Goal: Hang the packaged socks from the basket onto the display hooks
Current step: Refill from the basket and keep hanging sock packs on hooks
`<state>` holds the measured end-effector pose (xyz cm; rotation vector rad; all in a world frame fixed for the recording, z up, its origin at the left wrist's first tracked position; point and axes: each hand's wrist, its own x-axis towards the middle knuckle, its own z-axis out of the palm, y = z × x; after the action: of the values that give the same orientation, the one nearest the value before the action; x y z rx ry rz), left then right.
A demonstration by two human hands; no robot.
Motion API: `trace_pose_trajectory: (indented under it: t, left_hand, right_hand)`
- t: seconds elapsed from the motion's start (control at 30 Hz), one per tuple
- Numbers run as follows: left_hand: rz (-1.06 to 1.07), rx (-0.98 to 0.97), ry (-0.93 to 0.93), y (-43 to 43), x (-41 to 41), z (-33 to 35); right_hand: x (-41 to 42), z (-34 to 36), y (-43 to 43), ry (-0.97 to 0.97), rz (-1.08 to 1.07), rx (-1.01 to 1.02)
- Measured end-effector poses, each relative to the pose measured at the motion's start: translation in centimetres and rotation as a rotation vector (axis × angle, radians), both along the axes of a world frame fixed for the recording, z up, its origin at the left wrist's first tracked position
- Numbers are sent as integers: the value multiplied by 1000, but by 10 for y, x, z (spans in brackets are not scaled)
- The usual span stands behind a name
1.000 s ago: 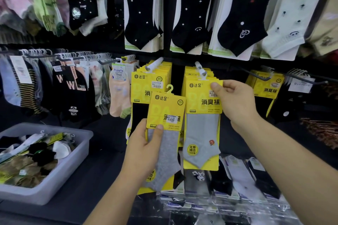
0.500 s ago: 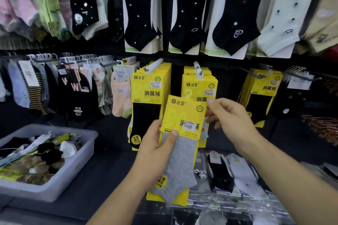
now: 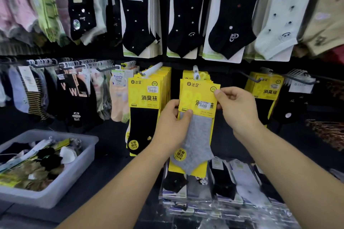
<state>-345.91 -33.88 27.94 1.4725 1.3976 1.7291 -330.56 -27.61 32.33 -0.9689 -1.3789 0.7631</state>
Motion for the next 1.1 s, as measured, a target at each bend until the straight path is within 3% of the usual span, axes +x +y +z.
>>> trace_pose_trajectory:
  t: [0.17,0.33,0.43,0.57,0.67,0.9,1.1]
  left_hand:
    - [29,-32,-64,1,-1,-12]
    - [275,-168,323,-2,-8,-10]
    - [338,-142,420,4,-7,1]
    - [116,-69,132,32,-4,11]
    - [16,-81,-47,57,-1,11]
    - [-10,-1,-172,105,-3,8]
    - [-3,16,-167,135,-5,12]
  right_hand:
    - [-5,-5,7,-80,15,21]
    - [-5,-20,9,-147,-26,36]
    - [-7,-30,12,-218,-95,73]
    - [-14,-41,19,-324,41,133]
    - [-24,-49,25,-300,203,187]
    - [-40,-57,68,-282,185,88]
    - [-44,-58,104,-298,161,87]
